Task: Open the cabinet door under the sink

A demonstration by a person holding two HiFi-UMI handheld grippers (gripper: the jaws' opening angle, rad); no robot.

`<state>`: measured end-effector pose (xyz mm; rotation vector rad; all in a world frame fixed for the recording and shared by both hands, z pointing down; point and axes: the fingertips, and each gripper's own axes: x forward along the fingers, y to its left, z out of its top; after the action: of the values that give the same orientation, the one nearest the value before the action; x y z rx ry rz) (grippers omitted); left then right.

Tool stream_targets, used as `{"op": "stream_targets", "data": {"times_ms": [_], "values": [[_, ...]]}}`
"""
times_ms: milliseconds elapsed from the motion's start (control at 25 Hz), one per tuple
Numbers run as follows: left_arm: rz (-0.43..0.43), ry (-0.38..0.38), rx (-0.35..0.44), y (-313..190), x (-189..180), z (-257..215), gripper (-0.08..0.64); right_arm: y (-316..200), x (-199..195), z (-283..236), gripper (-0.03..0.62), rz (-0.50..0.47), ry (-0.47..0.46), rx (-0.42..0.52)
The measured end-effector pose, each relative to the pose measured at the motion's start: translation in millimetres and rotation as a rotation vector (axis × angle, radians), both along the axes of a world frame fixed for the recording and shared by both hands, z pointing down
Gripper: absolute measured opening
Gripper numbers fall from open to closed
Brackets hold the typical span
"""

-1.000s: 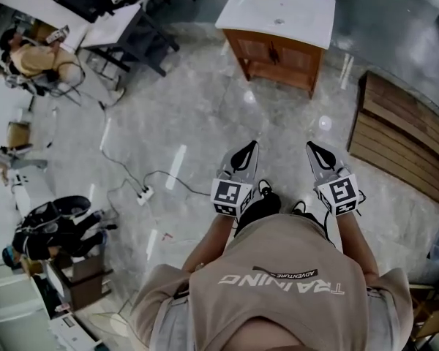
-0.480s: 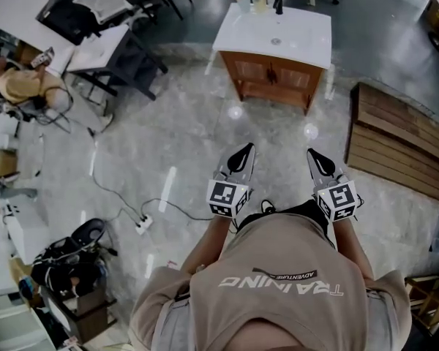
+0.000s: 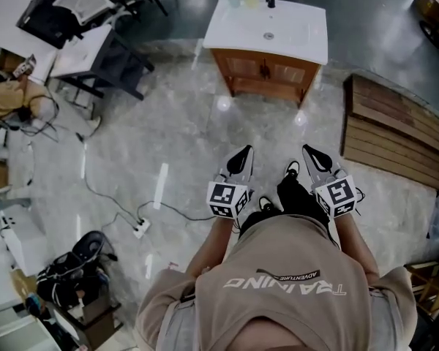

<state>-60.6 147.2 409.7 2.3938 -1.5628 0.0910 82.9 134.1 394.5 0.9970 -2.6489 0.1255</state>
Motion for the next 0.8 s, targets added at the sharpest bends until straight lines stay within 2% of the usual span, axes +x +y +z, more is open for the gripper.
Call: {"op": "stream_targets", "data": {"times_ms": [200,360,560,800], "values": [[-0.014,-0.013,-0.022,-21.8,-3.2,2.7,0.018,-20.9,0.1,22.4,0.002,-0.012,-0.007,-0.050],[-0.049,-0.032,-0.047,-50.0,-20.4,-1.7,0.017,-63.1,-5.7,23.7,0.002,-0.001,-0.072,-0.065],[-0.029,-0.074,-0.018,-106.5,-20.1,-25.7,0.018,-129.9,-17.1,7.4,0.002,0.001,-0.125,-0.019],[-0.005,-0.060,0.009,-162.6,-4.3,-43.9,0.017,-183.7,-23.2,6.2,0.002,-0.032,-0.183,-0.068]]}}
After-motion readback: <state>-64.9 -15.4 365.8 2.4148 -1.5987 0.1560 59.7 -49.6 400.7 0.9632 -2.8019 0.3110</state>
